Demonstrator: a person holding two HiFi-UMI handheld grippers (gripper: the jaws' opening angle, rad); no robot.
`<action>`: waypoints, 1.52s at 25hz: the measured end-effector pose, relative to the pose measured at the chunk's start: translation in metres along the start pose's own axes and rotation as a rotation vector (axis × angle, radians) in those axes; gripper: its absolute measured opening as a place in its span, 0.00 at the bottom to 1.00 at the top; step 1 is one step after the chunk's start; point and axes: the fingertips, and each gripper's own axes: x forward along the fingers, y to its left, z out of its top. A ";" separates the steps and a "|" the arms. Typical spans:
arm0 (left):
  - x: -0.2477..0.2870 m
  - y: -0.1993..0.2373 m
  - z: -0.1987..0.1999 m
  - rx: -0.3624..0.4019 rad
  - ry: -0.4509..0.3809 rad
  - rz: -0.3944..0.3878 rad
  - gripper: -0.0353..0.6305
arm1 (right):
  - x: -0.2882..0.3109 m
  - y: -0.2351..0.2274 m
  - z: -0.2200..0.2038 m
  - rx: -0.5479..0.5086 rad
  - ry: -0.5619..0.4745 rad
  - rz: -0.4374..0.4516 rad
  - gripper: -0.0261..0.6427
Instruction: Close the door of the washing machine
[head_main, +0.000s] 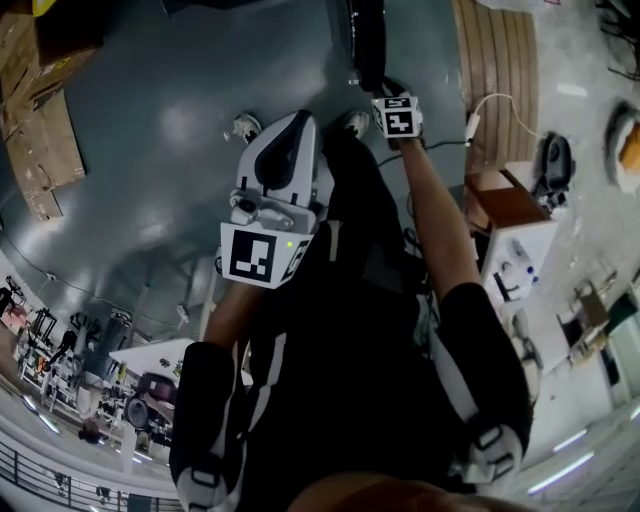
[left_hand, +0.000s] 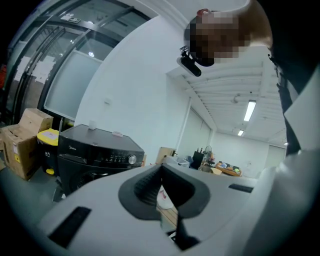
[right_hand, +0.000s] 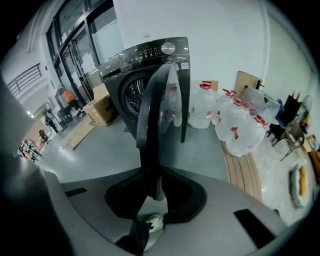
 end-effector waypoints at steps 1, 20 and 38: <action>-0.006 0.010 0.001 -0.004 -0.002 0.000 0.06 | 0.003 0.006 0.000 0.010 0.004 -0.008 0.13; -0.091 0.187 0.024 -0.006 -0.019 0.013 0.06 | 0.055 0.123 0.040 0.140 -0.010 -0.119 0.14; -0.145 0.307 0.055 -0.033 -0.041 -0.005 0.06 | 0.098 0.215 0.107 0.296 -0.050 -0.166 0.16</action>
